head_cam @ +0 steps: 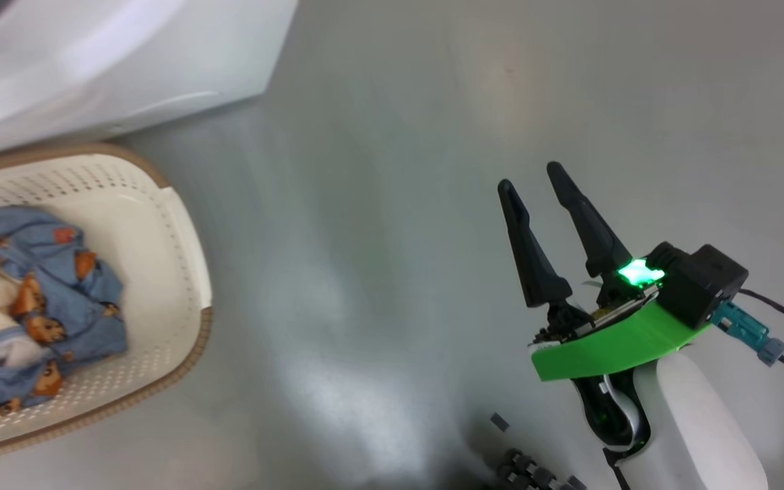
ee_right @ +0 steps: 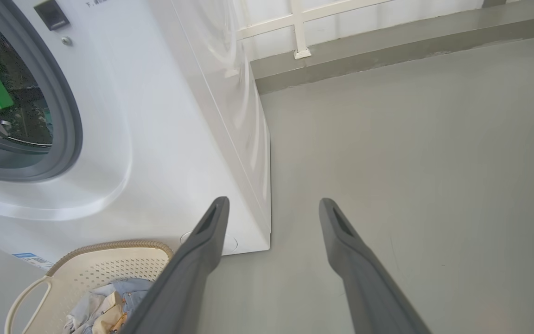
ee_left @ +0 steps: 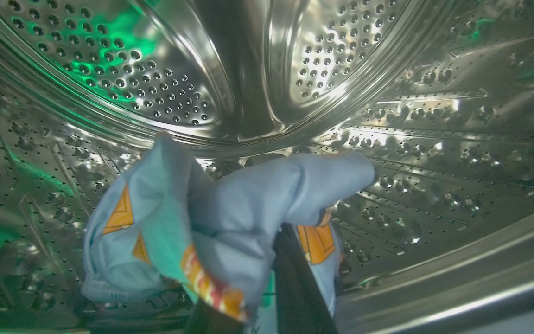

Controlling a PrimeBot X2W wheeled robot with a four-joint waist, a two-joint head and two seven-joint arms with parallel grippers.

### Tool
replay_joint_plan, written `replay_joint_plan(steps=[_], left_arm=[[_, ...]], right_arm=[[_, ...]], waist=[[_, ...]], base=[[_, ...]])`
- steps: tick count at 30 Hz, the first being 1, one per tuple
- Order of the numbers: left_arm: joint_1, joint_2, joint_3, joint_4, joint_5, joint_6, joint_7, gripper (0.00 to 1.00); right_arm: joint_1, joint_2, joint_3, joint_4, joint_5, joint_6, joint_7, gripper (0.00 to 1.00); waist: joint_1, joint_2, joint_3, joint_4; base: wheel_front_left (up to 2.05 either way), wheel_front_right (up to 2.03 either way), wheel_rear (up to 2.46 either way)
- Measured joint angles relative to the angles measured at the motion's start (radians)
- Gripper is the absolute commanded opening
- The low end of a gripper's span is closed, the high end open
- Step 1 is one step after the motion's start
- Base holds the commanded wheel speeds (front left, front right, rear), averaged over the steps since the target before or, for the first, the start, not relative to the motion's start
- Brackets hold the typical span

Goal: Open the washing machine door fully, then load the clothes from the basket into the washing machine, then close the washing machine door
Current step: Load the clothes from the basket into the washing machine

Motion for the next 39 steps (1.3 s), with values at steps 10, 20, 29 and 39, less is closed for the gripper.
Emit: replay_joint_plan(steps=[10, 20, 29, 39], left_arm=[[-0.156, 0.026, -0.048, 0.132, -0.016, -0.007, 0.128, 1.0], [-0.129, 0.006, -0.108, 0.121, -0.101, -0.008, 0.057, 1.0], [0.043, 0.018, -0.133, 0.065, -0.205, -0.008, -0.093, 1.0], [0.243, -0.006, -0.119, -0.015, -0.256, 0.003, -0.23, 1.0]], right_arm=[[-0.042, 0.003, 0.012, -0.001, 0.019, 0.0, 0.0, 1.0], [-0.044, 0.003, 0.01, 0.003, 0.014, 0.0, 0.0, 1.0], [-0.057, 0.003, 0.009, 0.017, -0.002, 0.0, 0.0, 1.0], [-0.054, 0.002, 0.005, 0.042, -0.012, 0.0, 0.0, 1.0]], waist=[[0.0, 0.0, 0.07, -0.048], [0.0, 0.0, 0.042, -0.007], [0.0, 0.0, -0.024, 0.024], [0.0, 0.0, -0.113, 0.06]], base=[[0.0, 0.0, 0.0], [0.0, 0.0, 0.0], [0.0, 0.0, 0.0], [0.0, 0.0, 0.0]])
